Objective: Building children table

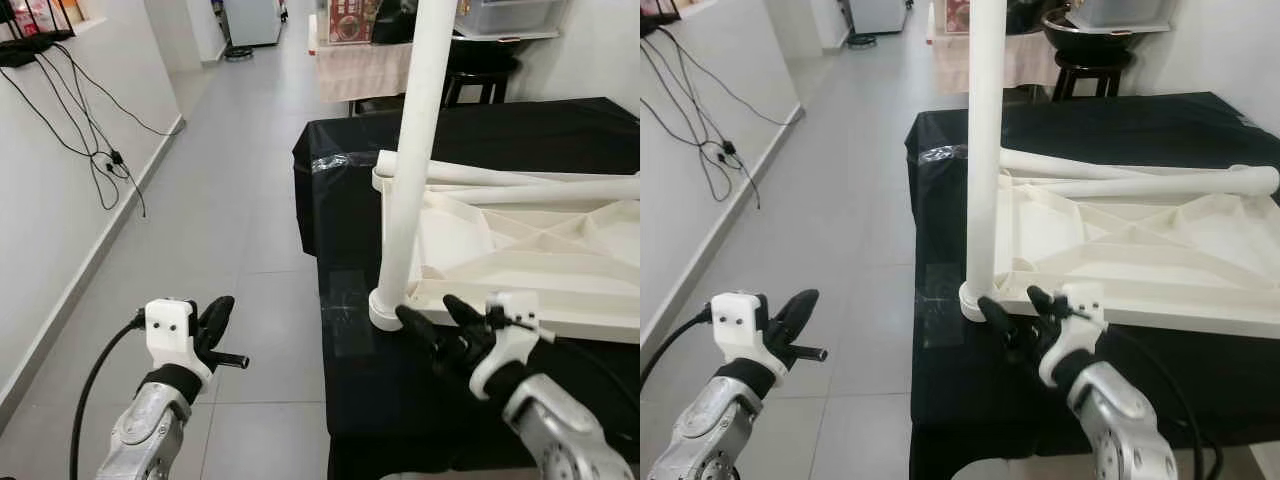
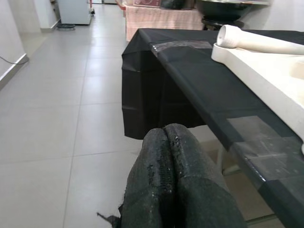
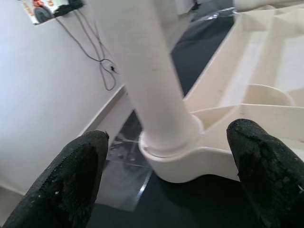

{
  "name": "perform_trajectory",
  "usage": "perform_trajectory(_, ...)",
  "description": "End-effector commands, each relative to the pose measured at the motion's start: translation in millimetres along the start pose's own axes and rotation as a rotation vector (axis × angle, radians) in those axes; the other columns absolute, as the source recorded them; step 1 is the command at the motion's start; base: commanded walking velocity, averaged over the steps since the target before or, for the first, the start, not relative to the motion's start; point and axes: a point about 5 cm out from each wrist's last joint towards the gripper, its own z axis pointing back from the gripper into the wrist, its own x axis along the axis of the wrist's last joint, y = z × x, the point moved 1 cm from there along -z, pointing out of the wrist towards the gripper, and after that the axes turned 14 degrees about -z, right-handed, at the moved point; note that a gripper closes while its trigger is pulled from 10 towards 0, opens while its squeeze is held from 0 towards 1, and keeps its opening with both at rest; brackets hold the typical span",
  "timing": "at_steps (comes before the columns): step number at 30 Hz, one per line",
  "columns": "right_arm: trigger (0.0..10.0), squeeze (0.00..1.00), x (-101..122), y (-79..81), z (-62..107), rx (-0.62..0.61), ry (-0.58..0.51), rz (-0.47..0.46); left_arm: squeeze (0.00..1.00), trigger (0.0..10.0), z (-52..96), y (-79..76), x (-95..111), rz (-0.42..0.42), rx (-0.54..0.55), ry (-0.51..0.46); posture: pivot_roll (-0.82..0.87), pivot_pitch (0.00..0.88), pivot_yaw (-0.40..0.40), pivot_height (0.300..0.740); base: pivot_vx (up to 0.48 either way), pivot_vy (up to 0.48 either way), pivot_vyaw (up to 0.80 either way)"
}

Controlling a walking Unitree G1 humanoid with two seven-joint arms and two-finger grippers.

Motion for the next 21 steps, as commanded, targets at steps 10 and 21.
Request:
perform_trajectory(10,10.0,0.00,-5,37.4,2.7,0.418,0.139,0.002,0.00,10.0,1.4,3.6,-11,-0.036,0.055,0.053,-0.08,0.039,0.052,0.740,0.000,0.000,0.00)
perform_trajectory(21,10.0,0.00,-15,55.9,-14.4,0.557,0.182,0.007,0.00,10.0,1.7,2.1,-17,-0.097,0.058,0.096,-0.07,0.028,0.054,0.740,0.000,0.173,0.00)
